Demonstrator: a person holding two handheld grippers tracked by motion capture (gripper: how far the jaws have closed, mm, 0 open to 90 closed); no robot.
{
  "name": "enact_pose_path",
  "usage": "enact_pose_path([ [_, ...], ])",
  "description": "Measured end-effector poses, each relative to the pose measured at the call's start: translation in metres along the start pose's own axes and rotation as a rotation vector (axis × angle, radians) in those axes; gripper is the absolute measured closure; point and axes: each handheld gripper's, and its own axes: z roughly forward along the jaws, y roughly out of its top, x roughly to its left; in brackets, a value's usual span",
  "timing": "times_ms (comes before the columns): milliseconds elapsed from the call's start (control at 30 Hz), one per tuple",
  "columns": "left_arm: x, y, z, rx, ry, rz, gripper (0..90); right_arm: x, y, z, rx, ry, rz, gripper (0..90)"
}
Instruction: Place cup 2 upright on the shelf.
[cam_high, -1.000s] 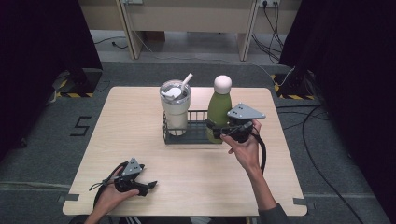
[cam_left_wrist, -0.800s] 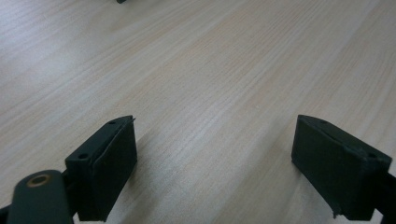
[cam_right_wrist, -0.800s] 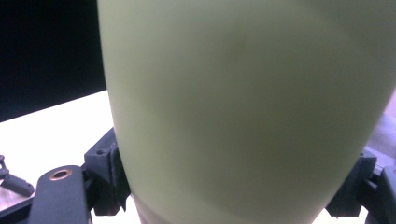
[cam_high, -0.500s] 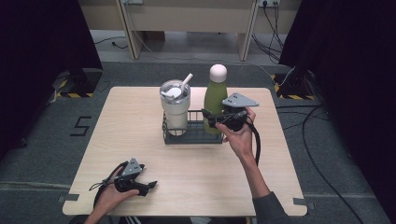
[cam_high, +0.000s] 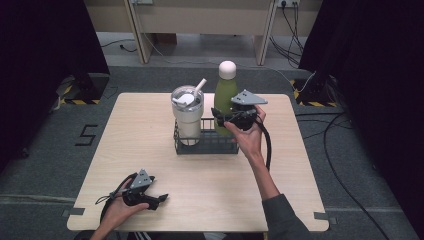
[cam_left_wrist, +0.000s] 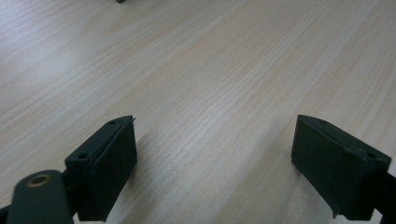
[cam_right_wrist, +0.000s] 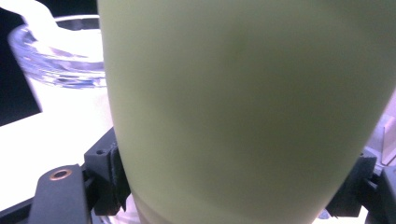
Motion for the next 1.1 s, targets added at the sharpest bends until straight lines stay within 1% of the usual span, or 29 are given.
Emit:
enact_pose_path([
  [33, 0.0, 0.0, 0.0, 0.0, 0.0, 0.0, 13.6, -0.001, -0.002, 0.004, 0.004, -0.002, 0.003, 20.7],
  [133, 0.0, 0.0, 0.0, 0.0, 0.0, 0.0, 13.6, -0.001, -0.004, 0.009, 0.009, 0.0, 0.009, 20.6],
  [167, 0.0, 0.0, 0.0, 0.0, 0.0, 0.0, 13.6, -0.001, -0.006, 0.013, 0.016, -0.004, 0.002, 20.6],
  [300, 0.0, 0.0, 0.0, 0.0, 0.0, 0.0, 13.6, -0.001, -0.009, 0.019, 0.023, -0.011, -0.003, 20.7],
  [333, 0.0, 0.0, 0.0, 0.0, 0.0, 0.0, 13.7, -0.001, -0.01, 0.02, 0.025, -0.007, 0.008, 20.6],
  [400, 0.0, 0.0, 0.0, 0.0, 0.0, 0.0, 13.6, -0.002, -0.012, 0.022, 0.022, -0.007, 0.012, 20.7],
  [733, 0.0, 0.0, 0.0, 0.0, -0.001, -0.001, 13.7, -0.005, -0.025, 0.028, 0.024, -0.007, 0.038, 20.6],
  [1100, 0.0, 0.0, 0.0, -0.001, -0.001, -0.001, 13.7, -0.002, -0.032, 0.037, 0.03, -0.005, 0.031, 20.6],
])
